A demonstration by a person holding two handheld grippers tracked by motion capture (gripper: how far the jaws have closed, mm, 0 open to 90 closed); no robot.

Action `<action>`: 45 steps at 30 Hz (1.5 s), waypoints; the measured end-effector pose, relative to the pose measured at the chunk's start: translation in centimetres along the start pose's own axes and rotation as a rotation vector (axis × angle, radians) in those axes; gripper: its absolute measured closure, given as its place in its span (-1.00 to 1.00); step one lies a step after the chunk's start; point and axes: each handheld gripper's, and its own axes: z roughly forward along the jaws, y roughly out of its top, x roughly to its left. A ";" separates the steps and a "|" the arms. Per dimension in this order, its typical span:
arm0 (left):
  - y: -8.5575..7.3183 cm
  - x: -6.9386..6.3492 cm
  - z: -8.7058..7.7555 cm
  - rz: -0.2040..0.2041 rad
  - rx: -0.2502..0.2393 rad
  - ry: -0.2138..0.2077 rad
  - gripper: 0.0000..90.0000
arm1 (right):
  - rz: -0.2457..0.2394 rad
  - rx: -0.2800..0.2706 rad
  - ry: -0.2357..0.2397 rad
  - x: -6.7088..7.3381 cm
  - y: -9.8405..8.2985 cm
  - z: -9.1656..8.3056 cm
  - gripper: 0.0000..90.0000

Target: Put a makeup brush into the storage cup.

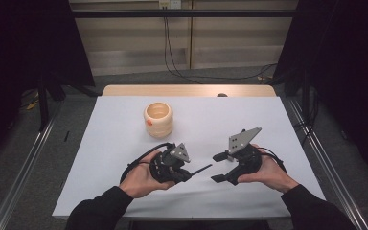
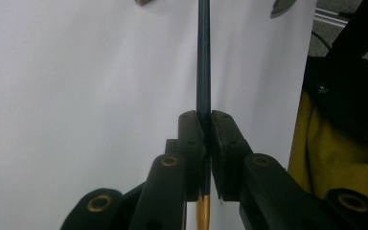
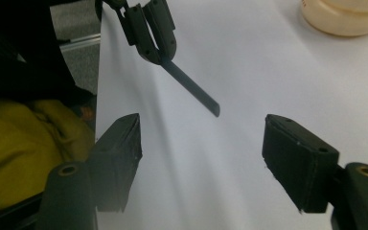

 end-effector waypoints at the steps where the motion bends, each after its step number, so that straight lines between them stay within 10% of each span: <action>1: 0.0 -0.1 0.2 -0.002 0.010 -0.002 0.86 | -0.010 0.019 0.021 -0.2 0.1 0.3 -0.26; 23: 0.3 -1.0 1.8 0.044 0.097 -0.052 0.86 | -0.115 0.166 0.156 -0.3 1.2 2.6 0.16; 45: 1.0 -1.7 2.7 0.083 0.068 -0.071 0.86 | -0.148 0.217 0.224 0.2 0.9 4.2 0.72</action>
